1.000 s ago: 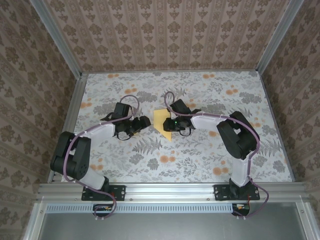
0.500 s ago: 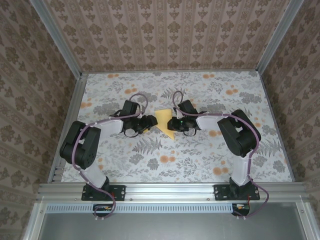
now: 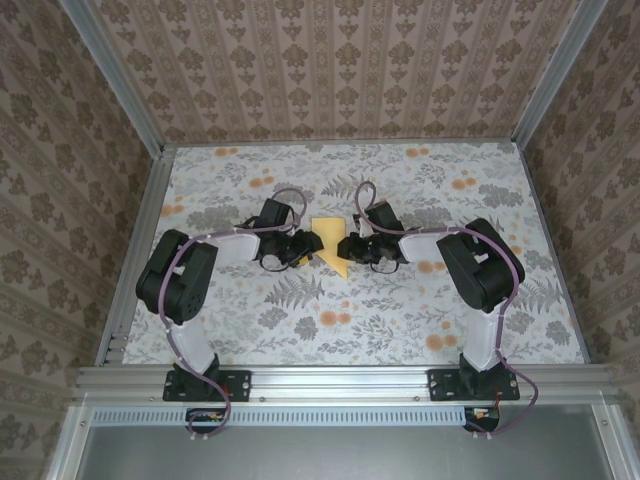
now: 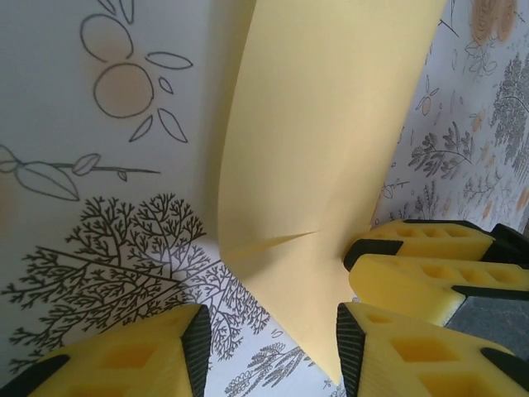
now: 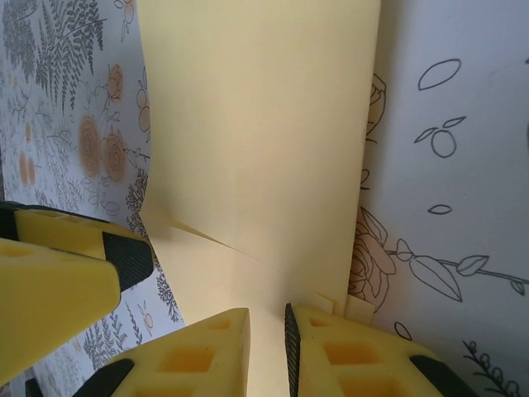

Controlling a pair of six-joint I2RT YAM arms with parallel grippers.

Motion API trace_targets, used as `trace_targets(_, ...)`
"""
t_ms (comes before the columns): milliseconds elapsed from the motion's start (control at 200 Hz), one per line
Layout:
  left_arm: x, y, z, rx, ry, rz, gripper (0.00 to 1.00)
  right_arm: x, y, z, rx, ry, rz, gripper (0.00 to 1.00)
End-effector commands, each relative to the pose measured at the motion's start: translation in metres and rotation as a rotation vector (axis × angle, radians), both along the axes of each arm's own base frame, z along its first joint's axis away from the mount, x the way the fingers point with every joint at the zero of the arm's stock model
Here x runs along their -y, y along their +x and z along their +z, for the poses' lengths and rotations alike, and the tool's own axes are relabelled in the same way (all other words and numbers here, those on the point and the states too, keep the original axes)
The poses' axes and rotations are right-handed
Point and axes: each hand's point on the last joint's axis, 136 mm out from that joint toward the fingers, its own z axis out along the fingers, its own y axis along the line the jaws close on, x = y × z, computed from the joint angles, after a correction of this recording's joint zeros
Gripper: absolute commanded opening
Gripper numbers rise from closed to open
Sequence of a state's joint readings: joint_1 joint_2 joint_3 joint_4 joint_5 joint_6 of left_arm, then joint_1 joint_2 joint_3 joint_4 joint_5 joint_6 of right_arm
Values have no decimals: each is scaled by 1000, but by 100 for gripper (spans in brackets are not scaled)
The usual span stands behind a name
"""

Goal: Fold a paper plane with a square sheet of paper (pick it up from the middle)
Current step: Fold the wing for the fifth time at the center of the table.

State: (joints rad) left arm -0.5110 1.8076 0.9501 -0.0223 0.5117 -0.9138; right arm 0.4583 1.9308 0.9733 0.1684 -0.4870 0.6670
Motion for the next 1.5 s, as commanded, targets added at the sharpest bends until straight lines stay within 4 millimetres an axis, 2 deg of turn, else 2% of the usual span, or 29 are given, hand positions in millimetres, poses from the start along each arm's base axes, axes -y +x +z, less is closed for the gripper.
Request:
trace_targets(0,5,5,-2,-30,6,30,44,11,-9,-18,-51,-33,-22,20)
trace_targets(415,11,17,-9,-37,5,41,37,14,-9,-19,-49,-21,-23,20)
trace_targets(630,13,22,-5,-16,8,35,27,17,-9,-20,-49,-35,-19,20)
trace_targets(790,14,23,-5,-10,5,29,10,18,-8,-17,-23,-49,-4,24)
trace_targets(915,13,20,-1,-3,22,24,0,16,-4,0,68,-42,38,34)
trace_targets(1165,14,13,17,26,85,31,0,25,3,37,349,-155,92,48)
trace_targets(1335,16,10,23,24,102,51,0,26,-10,57,576,-335,127,55)
trace_targets(1495,19,9,29,19,102,55,0,15,-25,66,741,-473,183,56)
